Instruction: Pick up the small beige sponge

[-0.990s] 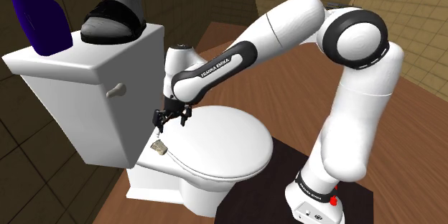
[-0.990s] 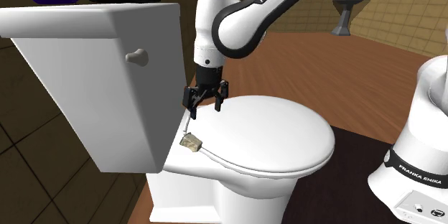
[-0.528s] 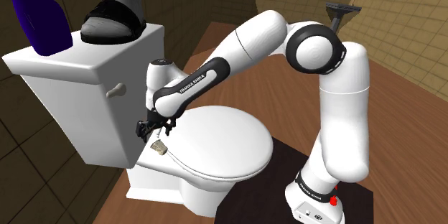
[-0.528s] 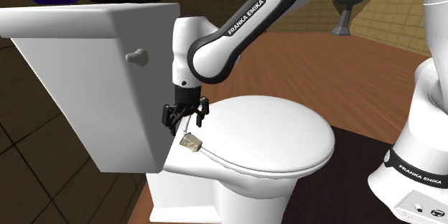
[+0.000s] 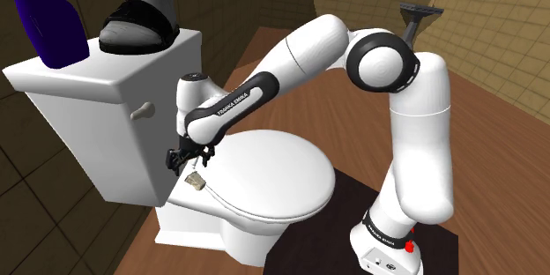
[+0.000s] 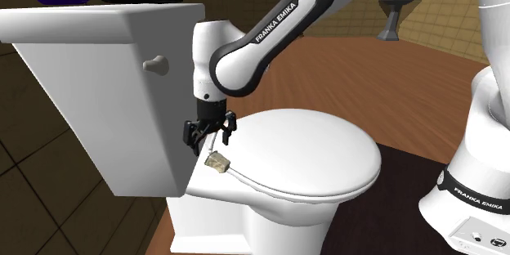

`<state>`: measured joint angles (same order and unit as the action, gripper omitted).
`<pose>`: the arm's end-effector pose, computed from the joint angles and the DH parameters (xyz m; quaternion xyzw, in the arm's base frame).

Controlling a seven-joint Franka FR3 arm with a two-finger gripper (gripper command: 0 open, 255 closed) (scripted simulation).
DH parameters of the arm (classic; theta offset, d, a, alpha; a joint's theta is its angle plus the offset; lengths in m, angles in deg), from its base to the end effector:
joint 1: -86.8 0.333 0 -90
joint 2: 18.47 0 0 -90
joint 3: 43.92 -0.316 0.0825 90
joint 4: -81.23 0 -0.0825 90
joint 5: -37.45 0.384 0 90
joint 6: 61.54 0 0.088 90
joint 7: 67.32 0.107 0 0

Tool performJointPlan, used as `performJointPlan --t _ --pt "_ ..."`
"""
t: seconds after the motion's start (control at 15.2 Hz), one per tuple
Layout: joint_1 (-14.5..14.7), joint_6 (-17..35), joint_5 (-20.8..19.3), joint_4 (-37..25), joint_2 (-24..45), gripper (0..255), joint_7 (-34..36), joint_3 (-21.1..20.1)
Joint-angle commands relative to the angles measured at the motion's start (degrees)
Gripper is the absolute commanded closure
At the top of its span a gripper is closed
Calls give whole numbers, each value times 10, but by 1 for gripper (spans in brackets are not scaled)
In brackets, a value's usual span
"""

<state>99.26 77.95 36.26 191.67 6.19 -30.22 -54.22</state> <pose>0.5856 0.2392 0.2761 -0.9906 0.1266 -0.0214 0.0468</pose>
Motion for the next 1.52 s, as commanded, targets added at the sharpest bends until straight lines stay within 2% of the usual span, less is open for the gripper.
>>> performJointPlan --t 0.0,0.59,1.45 --pt "1 59 0 -2 49 255 2 1" --pt "0 59 2 9 39 255 1 1" --pt "-7 -18 14 -3 -28 255 -3 -8"
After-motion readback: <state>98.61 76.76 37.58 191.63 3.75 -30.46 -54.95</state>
